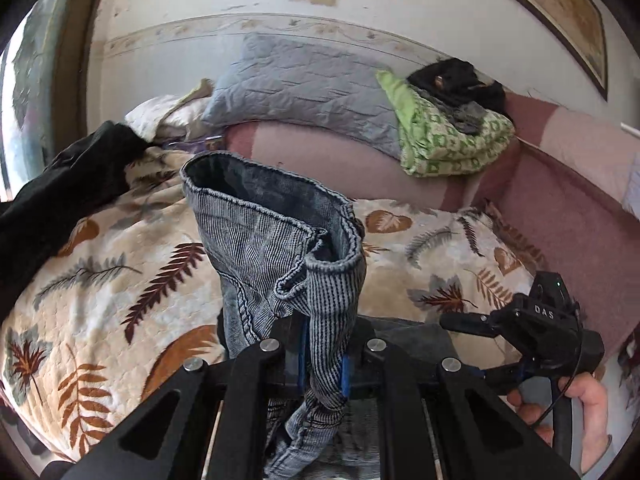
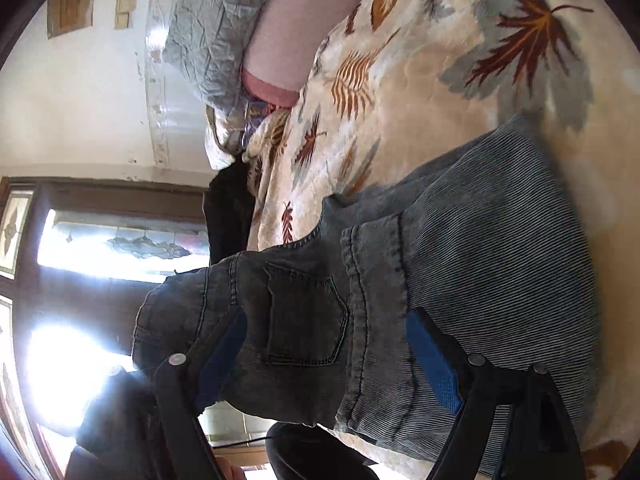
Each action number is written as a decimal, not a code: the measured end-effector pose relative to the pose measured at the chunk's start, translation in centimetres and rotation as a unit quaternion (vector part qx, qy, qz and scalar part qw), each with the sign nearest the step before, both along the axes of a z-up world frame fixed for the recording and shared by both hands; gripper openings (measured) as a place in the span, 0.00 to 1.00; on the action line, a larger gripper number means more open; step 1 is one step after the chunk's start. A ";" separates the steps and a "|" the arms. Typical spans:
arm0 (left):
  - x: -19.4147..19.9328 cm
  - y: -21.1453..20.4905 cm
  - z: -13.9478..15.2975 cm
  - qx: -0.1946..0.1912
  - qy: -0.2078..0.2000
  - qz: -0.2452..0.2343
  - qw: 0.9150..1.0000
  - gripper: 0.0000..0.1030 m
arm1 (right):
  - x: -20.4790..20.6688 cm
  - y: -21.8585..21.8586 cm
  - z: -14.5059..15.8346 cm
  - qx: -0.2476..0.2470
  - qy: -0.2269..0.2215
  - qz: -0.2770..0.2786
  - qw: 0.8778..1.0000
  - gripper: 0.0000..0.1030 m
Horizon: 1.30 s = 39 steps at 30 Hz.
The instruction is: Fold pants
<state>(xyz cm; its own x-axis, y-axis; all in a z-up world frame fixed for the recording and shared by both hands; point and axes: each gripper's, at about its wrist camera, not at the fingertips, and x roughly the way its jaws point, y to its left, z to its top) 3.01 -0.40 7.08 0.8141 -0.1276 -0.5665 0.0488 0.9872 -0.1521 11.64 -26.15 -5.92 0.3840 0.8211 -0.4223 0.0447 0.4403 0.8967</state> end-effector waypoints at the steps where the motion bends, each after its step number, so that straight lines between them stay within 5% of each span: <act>1: 0.0 -1.8 -0.2 0.011 -0.001 -0.016 1.000 0.11 | -0.2 -1.3 -0.2 0.003 0.001 -0.012 1.000 0.82; 6: -0.6 -10.0 -3.5 0.057 0.024 -0.095 0.994 0.11 | -1.4 -6.7 -1.9 0.026 0.008 -0.059 0.998 0.82; 11: 0.5 -14.8 -11.2 0.111 0.137 -0.123 0.977 0.11 | -2.1 -10.4 -3.8 0.063 0.027 -0.103 0.992 0.82; 14: -0.2 -15.3 -10.8 0.126 0.124 -0.121 0.977 0.11 | -2.1 -10.9 -3.8 0.071 0.021 -0.108 0.991 0.82; 22: -0.2 -14.0 -7.1 0.089 0.092 -0.096 0.987 0.11 | -2.1 -10.8 -4.1 0.074 0.017 -0.108 0.991 0.82; 28: 0.6 -15.3 -10.9 0.112 0.139 -0.101 0.979 0.11 | -2.3 -10.7 -4.0 0.064 0.013 -0.110 0.992 0.82; 39: 1.0 -15.4 -11.1 0.115 0.142 -0.098 0.978 0.11 | -2.3 -10.6 -4.1 0.055 0.009 -0.107 0.993 0.82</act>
<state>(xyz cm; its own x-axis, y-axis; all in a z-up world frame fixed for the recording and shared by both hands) 4.05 -15.83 -4.05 0.5930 -0.1082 -0.7979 0.2295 0.9725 0.0386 9.38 -36.74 -10.04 0.5480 0.7634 -0.3419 0.1425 0.3176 0.9375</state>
